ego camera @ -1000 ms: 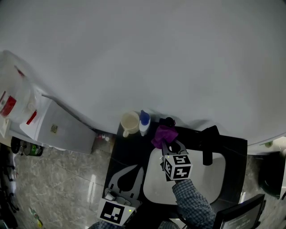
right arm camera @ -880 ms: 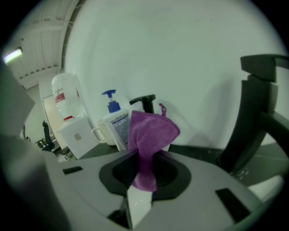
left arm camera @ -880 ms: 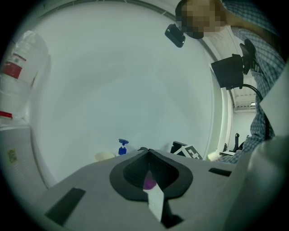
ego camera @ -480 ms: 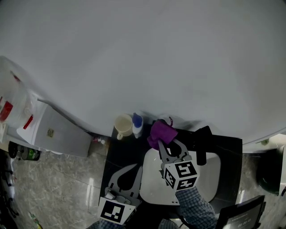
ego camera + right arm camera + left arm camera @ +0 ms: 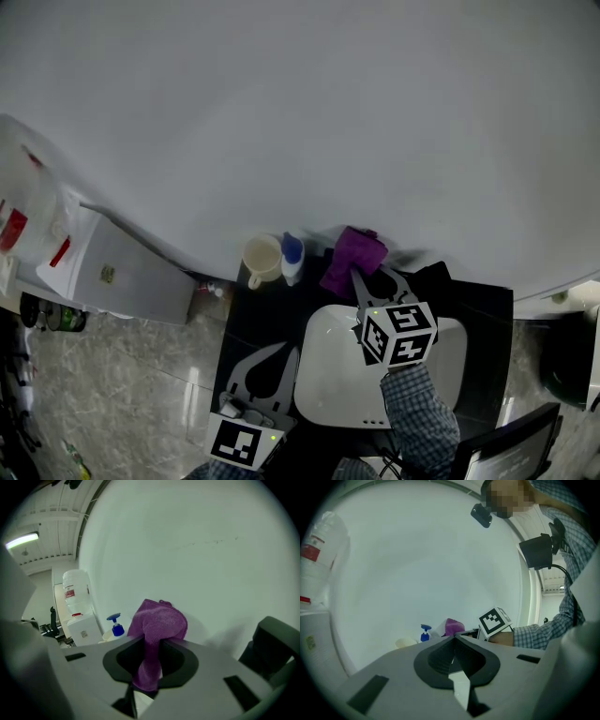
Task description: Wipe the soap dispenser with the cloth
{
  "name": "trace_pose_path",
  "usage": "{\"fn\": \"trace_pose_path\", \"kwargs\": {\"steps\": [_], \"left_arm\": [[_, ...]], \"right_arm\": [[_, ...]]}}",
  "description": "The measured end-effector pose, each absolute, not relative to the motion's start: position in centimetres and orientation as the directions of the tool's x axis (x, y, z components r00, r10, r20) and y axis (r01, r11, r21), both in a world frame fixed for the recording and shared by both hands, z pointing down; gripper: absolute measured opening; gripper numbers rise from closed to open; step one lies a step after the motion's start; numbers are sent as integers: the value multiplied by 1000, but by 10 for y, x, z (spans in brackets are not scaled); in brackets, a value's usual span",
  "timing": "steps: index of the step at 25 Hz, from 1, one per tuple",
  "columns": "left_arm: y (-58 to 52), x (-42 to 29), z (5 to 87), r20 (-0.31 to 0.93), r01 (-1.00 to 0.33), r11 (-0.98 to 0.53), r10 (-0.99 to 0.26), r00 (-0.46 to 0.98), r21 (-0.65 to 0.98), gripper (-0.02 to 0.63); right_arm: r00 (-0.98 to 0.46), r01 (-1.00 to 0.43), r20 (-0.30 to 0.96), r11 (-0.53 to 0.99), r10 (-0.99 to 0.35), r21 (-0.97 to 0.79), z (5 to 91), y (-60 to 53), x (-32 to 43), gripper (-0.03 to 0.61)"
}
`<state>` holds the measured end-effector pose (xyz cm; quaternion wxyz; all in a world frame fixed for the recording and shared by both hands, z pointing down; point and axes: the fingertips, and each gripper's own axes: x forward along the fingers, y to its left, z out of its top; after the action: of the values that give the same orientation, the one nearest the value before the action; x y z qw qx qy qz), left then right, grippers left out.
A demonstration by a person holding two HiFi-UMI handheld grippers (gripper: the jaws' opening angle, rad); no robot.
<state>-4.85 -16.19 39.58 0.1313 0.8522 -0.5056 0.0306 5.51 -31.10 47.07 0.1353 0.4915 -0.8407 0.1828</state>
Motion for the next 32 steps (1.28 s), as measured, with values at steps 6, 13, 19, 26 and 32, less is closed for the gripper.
{"fn": "trace_pose_path", "kwargs": {"steps": [6, 13, 19, 26, 32], "left_arm": [[-161, -46, 398, 185, -871, -447, -856, 483, 203, 2], [-158, -52, 401, 199, -879, -433, -860, 469, 201, 2], [-157, -55, 403, 197, -884, -425, -866, 460, 196, 2], [-159, -56, 390, 163, -881, -445, -868, 468, 161, 2], [-161, -55, 382, 160, -883, -432, -874, 460, 183, 2]], "right_arm": [[-415, -908, 501, 377, -760, -179, 509, -314, 77, 77], [-374, -926, 573, 326, -730, -190, 551, -315, 89, 77], [-340, -936, 636, 311, -693, -161, 578, -306, 98, 77], [-341, -935, 608, 327, -717, -138, 539, -283, 100, 77], [-399, -917, 444, 354, -802, -185, 453, -289, 83, 77]]}}
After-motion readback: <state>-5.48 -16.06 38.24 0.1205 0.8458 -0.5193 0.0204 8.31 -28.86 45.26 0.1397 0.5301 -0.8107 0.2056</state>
